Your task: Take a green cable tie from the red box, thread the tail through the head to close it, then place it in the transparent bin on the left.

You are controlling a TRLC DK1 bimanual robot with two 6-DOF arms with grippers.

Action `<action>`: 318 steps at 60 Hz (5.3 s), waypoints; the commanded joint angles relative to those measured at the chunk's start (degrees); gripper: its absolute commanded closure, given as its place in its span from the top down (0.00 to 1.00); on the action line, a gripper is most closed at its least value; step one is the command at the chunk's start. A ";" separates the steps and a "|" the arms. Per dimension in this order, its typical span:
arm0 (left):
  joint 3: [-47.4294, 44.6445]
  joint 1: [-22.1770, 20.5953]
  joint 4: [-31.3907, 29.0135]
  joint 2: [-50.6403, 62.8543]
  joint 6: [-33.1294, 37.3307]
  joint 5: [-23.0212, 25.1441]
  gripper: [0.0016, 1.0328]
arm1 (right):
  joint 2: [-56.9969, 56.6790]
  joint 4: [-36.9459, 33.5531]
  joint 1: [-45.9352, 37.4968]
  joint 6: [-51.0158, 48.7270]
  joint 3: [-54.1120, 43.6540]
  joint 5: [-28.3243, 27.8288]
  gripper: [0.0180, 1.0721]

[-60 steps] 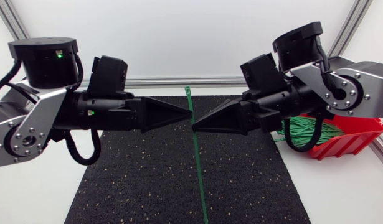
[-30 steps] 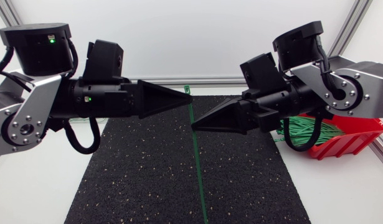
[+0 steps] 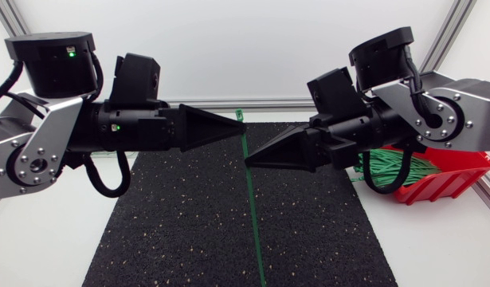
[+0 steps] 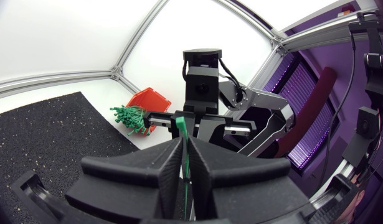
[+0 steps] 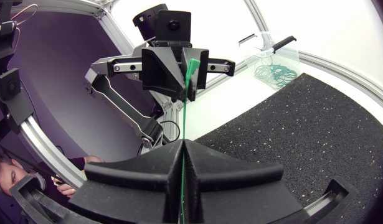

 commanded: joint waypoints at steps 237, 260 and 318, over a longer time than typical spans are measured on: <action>16.92 14.94 -26.66 15.44 9.45 9.86 0.03 | 0.37 50.86 27.50 -54.48 -31.12 40.65 0.05; 12.97 11.16 -24.99 12.10 10.60 8.11 0.03 | -7.02 27.04 29.69 -24.07 -19.35 42.94 0.05; -4.79 8.70 10.69 3.22 0.40 7.93 0.03 | 1.33 -1.09 9.83 65.05 11.42 -3.47 0.05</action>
